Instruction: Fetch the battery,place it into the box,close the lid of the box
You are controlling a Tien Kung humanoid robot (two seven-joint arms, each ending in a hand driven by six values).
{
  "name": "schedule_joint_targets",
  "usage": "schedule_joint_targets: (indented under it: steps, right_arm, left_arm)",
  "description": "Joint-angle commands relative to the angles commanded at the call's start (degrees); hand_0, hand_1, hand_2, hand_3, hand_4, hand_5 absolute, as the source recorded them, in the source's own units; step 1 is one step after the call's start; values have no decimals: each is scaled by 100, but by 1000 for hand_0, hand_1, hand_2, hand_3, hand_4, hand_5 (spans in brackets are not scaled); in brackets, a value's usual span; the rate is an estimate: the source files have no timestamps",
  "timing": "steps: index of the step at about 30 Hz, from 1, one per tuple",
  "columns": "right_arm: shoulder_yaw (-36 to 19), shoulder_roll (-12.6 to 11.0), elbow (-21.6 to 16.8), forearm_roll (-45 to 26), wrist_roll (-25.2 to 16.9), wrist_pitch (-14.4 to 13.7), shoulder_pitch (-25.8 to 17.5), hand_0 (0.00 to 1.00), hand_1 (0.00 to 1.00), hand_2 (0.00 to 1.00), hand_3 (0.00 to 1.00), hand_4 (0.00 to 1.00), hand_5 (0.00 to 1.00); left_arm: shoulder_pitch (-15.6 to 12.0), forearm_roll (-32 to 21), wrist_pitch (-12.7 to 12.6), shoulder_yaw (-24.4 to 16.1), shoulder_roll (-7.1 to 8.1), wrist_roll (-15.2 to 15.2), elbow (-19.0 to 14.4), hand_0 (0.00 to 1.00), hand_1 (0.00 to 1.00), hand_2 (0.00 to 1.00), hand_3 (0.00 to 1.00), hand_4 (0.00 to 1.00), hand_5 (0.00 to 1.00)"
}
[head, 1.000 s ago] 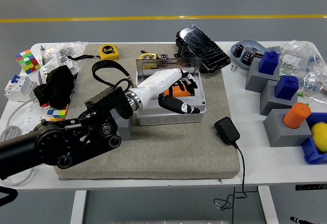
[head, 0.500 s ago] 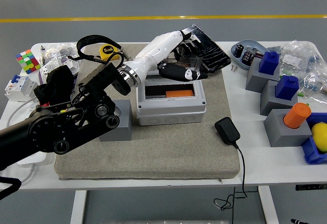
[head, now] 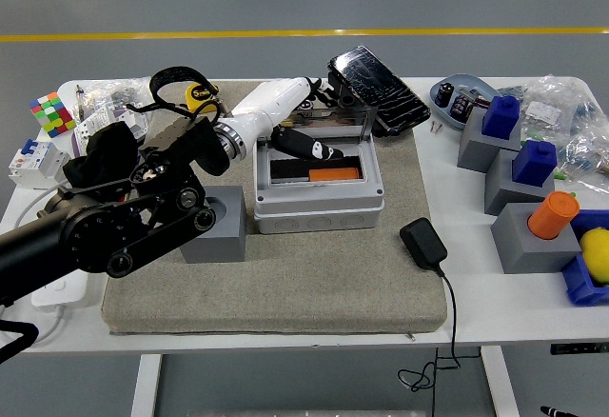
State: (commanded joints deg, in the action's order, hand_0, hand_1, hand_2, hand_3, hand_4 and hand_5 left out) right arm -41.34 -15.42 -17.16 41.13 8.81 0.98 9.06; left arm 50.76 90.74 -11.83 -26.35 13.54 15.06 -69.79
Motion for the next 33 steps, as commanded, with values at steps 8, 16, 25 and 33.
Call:
schedule_joint_targets:
  steps: [8,16,25,33]
  right_arm:
    - [-10,-14,-6,9,2,-1,-51,666,674,687,535,902,481]
    - [20,-2,2,-4,2,2,-57,666,674,688,535,902,480]
    - [8,8,10,-4,2,-1,-55,668,674,688,535,902,482]
    - [6,19,18,6,5,6,-88,666,674,688,534,902,480]
  left_arm:
    - [-192,1,442,-4,231,567,-808,649,767,744,765,998,375]
    - [-292,-258,684,177,98,862,-655,620,761,736,768,998,396]
    - [-480,-264,606,-115,19,767,-757,616,759,734,770,998,397]
    - [-896,-40,312,-1222,209,475,-1542,594,753,729,758,998,423]
